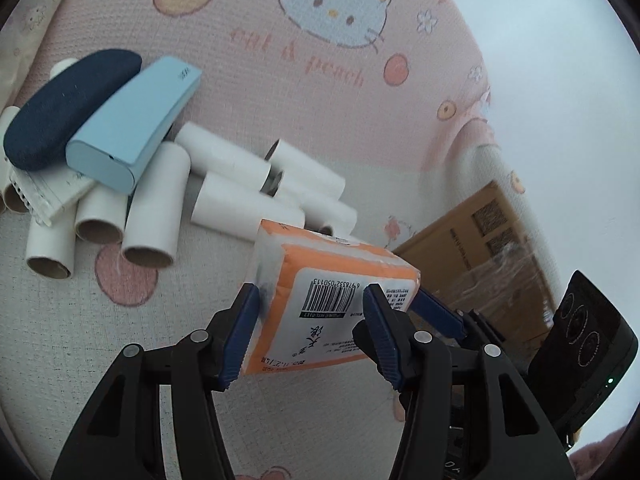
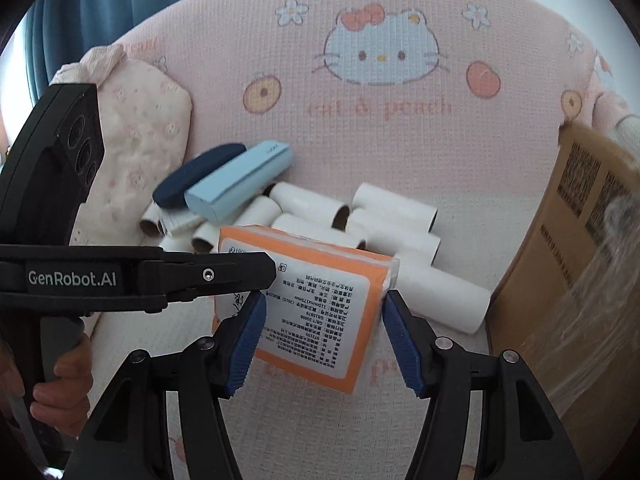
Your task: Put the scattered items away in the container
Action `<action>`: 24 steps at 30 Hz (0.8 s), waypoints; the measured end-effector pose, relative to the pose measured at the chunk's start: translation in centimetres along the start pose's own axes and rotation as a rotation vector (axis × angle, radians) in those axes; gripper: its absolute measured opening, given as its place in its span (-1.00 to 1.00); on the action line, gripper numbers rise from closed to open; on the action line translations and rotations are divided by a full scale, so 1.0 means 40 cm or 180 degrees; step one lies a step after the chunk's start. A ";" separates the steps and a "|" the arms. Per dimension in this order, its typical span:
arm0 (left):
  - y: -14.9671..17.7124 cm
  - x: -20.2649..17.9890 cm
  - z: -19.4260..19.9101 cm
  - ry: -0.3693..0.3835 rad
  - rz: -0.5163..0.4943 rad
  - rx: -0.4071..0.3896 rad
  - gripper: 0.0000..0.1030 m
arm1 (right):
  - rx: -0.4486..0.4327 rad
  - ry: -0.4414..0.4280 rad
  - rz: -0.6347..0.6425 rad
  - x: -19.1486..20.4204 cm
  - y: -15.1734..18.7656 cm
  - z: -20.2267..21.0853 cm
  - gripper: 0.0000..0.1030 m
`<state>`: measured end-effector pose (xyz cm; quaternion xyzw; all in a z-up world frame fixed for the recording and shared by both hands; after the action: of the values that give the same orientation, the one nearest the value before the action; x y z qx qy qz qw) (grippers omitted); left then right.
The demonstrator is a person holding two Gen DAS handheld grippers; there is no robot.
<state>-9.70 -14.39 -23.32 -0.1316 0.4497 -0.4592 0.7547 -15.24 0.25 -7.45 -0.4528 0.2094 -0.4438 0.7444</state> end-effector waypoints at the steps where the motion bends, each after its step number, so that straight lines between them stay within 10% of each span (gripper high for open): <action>1: 0.001 0.001 -0.011 -0.0029 -0.0047 0.0022 0.13 | 0.0027 -0.0031 -0.0007 -0.004 0.005 -0.007 0.15; 24: 0.034 0.041 -0.041 -0.0013 -0.0030 0.0376 0.13 | 0.0324 -0.0504 -0.0003 -0.046 0.021 -0.030 0.15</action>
<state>-9.92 -14.65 -25.99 -0.0898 0.4197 -0.4882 0.7599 -16.65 1.39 -8.96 -0.4481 0.1269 -0.4170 0.7805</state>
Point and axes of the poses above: each gripper's, at about its wrist camera, not at the fingertips, and z roughly against the way its jaws point, x to its left, y to its underside, the point moved 1 cm from there along -z, roughly the way its jaws point, and after that the axes turned 12 degrees about -x, right-handed, at the moved point
